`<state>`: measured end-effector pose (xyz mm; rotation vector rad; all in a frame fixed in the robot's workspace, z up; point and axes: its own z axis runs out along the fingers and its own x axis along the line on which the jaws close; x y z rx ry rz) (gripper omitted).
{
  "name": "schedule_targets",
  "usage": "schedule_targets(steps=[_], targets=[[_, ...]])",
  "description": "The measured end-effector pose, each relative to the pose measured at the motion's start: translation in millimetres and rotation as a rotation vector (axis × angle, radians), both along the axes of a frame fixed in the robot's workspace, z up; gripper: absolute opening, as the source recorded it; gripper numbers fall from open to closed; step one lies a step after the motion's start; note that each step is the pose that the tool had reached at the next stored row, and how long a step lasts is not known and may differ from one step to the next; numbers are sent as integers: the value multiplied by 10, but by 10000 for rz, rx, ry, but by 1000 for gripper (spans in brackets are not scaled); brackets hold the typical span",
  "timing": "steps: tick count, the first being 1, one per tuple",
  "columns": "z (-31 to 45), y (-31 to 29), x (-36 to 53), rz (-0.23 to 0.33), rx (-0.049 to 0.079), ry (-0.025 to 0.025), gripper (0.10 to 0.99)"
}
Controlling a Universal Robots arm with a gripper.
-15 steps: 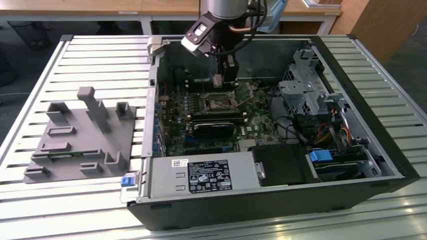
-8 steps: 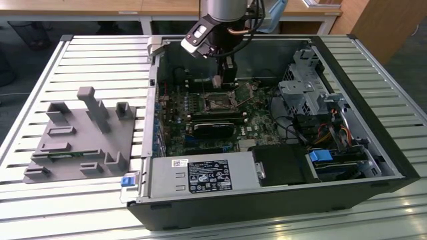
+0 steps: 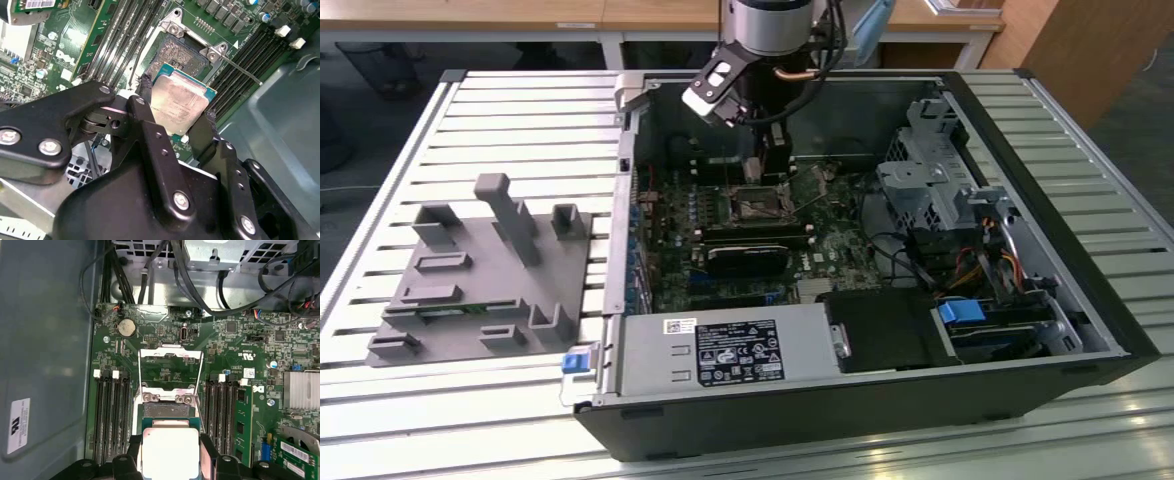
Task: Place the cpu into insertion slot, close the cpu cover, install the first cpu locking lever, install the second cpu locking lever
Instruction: 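Place the cpu into insertion slot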
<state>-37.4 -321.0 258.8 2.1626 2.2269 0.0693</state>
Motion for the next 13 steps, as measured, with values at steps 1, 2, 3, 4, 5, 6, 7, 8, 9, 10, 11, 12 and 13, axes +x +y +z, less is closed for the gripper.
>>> schedule_targets(steps=[1,2,3,4,5,6,7,8,9,10,11,12,13], targets=[[-18,0,0,6,0,1,541],[-36,0,1,8,0,2,541],[-52,0,0,10,-1,2,541],[-67,0,0,11,0,2,541],[-81,0,0,12,1,2,541],[-92,0,0,12,1,2,541],[-102,0,0,12,0,2,541],[-114,0,0,12,0,3,541],[-125,0,0,12,0,3,541],[-137,0,0,12,1,3,541],[-148,0,0,8,0,3,541],[-158,0,1,-2,0,4,541],[-169,0,1,-13,0,4,541]])
